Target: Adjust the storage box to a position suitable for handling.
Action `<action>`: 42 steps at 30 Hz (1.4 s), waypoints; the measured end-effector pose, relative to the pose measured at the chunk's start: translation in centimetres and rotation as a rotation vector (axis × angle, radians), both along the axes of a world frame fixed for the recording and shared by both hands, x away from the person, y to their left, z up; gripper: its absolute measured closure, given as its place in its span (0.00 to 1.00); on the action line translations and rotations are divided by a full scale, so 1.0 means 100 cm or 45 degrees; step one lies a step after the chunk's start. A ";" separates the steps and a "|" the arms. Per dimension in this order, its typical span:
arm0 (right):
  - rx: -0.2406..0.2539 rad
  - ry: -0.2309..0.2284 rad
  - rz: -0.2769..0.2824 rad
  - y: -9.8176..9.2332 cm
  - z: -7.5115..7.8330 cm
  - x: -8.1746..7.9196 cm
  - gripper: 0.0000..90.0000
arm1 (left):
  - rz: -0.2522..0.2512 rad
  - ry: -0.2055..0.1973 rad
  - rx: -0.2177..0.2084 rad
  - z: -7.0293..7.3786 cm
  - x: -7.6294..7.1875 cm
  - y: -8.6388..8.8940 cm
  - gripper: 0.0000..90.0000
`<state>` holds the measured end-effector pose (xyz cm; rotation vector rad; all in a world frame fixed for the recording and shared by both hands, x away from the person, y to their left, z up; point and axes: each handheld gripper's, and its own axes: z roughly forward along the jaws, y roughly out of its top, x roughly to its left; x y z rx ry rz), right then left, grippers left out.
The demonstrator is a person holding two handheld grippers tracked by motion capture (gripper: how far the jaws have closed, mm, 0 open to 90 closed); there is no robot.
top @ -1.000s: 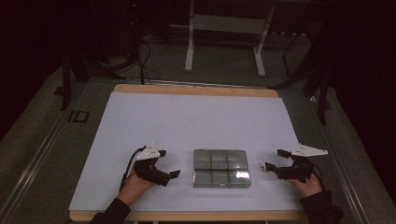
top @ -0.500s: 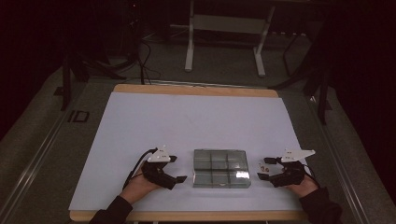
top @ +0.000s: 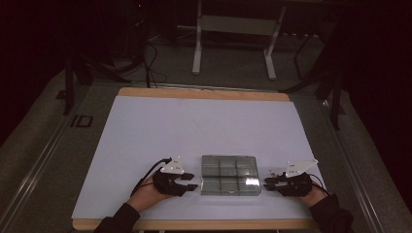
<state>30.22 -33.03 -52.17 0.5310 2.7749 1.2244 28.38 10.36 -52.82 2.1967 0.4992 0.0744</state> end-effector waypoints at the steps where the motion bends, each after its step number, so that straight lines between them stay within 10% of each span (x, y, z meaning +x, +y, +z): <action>1: 0.004 0.009 0.007 0.000 0.000 0.001 0.84 | -0.011 0.001 0.003 0.000 0.000 -0.001 0.71; 12: -0.016 0.042 0.086 0.011 -0.003 -0.001 1.00 | -0.065 0.001 0.031 0.001 -0.002 -0.010 1.00; 42: 0.037 0.004 0.114 0.015 0.013 -0.008 1.00 | -0.094 -0.007 0.026 0.015 -0.006 -0.017 1.00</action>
